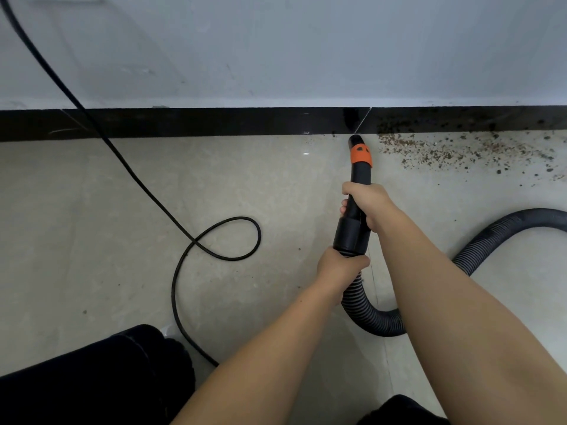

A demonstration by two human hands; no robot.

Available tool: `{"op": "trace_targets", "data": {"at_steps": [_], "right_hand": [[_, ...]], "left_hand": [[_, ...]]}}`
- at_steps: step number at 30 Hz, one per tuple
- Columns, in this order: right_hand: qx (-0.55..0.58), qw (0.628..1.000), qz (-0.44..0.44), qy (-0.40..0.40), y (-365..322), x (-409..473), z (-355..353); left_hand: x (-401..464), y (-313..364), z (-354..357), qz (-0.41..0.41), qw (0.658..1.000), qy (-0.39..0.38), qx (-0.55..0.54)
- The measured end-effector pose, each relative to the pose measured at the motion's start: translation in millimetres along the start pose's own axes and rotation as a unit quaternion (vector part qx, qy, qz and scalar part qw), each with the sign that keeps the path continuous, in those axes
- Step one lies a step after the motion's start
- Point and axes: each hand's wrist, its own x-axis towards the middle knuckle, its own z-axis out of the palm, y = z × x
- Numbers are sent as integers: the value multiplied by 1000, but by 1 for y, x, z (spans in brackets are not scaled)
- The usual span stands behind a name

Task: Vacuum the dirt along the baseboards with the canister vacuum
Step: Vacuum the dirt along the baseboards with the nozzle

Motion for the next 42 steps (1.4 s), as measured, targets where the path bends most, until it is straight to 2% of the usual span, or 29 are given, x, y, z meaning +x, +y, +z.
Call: {"op": "trace_targets", "data": {"at_steps": [23,34,42], "right_hand": [[-82,993,-11,-85,-8,-12,41],[-78,995,-4,-64,5,-16,27],[-118,988,-17,-99,8,-23,36]], "left_hand": [[-6,-2,-22,1,997,55,-50],[-13,-12,-13,-10,998,41,-41],[-20,-20,-12,-31,995,65,-68]]}}
